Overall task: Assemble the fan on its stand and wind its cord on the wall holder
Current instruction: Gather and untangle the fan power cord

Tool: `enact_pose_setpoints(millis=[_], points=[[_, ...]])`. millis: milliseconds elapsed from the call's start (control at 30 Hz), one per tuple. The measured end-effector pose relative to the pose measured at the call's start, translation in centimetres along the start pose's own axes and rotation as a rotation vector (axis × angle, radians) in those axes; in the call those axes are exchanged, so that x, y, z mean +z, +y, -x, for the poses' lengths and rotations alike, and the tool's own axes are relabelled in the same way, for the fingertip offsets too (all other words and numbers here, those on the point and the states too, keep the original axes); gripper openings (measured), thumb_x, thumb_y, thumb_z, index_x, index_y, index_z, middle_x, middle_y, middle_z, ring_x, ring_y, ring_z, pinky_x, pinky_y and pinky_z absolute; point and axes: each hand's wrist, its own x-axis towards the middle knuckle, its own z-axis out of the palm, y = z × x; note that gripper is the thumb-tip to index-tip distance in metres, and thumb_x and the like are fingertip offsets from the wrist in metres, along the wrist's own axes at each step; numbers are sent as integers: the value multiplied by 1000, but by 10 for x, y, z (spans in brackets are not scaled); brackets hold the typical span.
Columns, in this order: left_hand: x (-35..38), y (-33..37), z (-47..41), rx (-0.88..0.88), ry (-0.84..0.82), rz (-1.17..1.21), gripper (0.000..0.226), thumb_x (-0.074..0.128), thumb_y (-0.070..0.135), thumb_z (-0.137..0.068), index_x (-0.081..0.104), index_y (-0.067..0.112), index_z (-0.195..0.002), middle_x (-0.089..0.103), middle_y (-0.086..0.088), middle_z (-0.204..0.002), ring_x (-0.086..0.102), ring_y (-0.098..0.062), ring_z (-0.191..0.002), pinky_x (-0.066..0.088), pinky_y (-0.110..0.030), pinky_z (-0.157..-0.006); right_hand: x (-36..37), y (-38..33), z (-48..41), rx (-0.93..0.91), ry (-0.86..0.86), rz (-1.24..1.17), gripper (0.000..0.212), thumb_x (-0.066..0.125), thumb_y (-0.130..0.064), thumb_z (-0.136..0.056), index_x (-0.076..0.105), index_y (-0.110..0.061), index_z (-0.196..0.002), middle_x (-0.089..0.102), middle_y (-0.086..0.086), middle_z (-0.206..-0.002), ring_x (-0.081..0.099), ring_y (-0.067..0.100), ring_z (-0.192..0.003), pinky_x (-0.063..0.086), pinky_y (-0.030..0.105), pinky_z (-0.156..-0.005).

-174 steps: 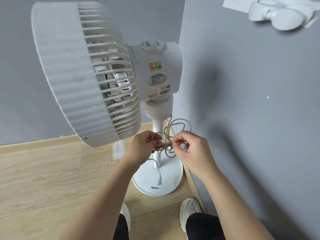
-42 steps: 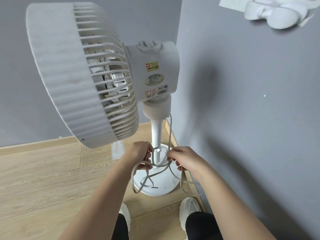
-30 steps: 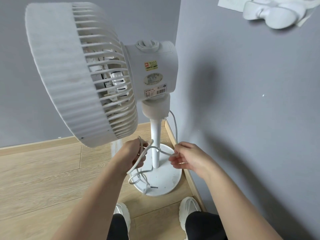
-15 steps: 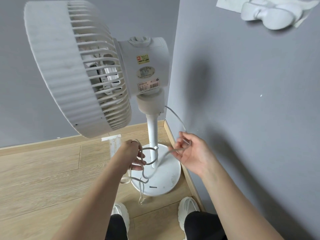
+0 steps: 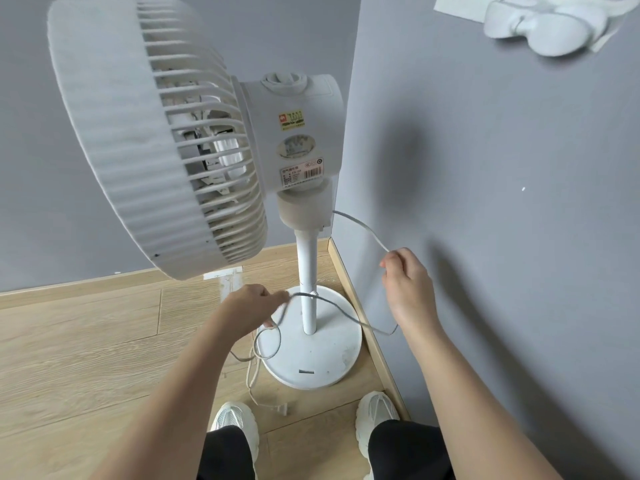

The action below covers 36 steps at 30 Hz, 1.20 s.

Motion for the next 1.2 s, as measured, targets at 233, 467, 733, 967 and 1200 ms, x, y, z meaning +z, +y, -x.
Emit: enact_pose_setpoints(millis=[233, 467, 733, 967, 1200], points=[[0, -23, -1, 127, -247, -281, 51, 80, 43, -64, 61, 28, -110, 63, 10, -106, 57, -8, -99, 46, -32, -95, -2, 2, 5, -86, -129, 593, 18, 26, -28, -102, 38, -21, -91, 50, 0, -76, 46, 31, -77, 33, 33, -65], [-1, -7, 6, 277, -84, -206, 20, 56, 27, -91, 68, 26, -75, 61, 3, -71, 51, -13, -64, 40, -27, -62, 6, 14, 2, -81, -147, 362, 27, 43, -20, -98, 45, -12, -123, 62, 13, -115, 57, 34, -102, 36, 30, -74], [5, 9, 19, 352, -113, -116, 34, 34, 30, -101, 68, 26, -102, 57, 1, -74, 47, -14, -63, 39, -28, -66, 22, 10, 13, -363, -107, 391, 18, 55, -17, -90, 70, -12, -100, 61, 5, -106, 57, 22, -92, 46, 34, -80], [15, 24, 26, 411, -143, -211, 41, 34, 27, -102, 71, 10, -96, 47, 10, -63, 37, -6, -50, 31, -19, -50, 35, -5, 27, 38, -501, -35, 32, 58, -43, -92, 77, -19, -84, 76, 3, -95, 67, 20, -91, 44, 27, -74], [23, 25, 28, 377, -236, -248, 46, 33, 32, -101, 69, 10, -85, 57, 0, -69, 44, -11, -55, 36, -23, -56, 31, -8, 26, 134, -555, -97, 16, 64, -24, -90, 75, -12, -88, 63, -13, -62, 57, 3, -64, 38, 16, -58]])
